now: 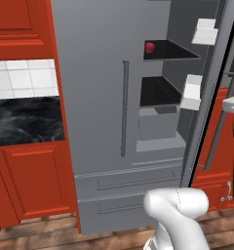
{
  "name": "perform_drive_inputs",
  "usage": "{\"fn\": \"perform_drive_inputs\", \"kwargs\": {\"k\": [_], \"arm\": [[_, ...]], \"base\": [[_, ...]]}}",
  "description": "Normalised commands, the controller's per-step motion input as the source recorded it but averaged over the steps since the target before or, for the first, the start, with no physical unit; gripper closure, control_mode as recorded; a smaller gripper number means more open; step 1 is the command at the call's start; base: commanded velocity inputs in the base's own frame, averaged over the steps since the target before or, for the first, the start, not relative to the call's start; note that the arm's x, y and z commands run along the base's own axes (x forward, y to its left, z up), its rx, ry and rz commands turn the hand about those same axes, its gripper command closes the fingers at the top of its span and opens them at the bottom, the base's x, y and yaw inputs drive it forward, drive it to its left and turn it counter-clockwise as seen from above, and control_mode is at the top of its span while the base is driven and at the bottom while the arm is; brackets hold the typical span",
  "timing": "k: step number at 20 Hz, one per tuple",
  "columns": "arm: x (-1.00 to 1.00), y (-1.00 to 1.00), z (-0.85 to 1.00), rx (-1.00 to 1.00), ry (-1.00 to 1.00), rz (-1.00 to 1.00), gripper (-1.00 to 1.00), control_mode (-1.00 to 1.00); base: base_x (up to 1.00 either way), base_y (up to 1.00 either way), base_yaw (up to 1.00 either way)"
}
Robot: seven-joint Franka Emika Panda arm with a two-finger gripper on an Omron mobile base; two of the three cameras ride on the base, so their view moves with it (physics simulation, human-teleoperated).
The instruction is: Retrieve the apple and banana from the fridge and place them into the bowl on the dining table.
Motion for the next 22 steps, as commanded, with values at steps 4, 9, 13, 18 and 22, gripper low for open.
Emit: {"fn": "perform_drive_inputs", "kwargs": {"k": [4, 9, 13, 18, 22], "arm": [[0.0, 0.94, 0.0, -0.47, 0.2, -0.06, -1.0, -1.0], [0.0, 0.8, -0.01, -0.4, 0.18, -0.08, -1.0, -1.0], [0.21, 0.27, -0.15, -0.35, 0.02, -0.01, -1.0, -1.0], [0.34, 0.0, 0.02, -0.35, 0.13, -0.02, -1.0, -1.0], [0.34, 0.0, 0.3, -0.32, 0.35, -0.07, -1.0, -1.0]], "base": [[0.0, 0.0, 0.0], [0.0, 0.0, 0.0], [0.0, 0.0, 0.0], [0.0, 0.0, 0.0], [0.0, 0.0, 0.0]]}}
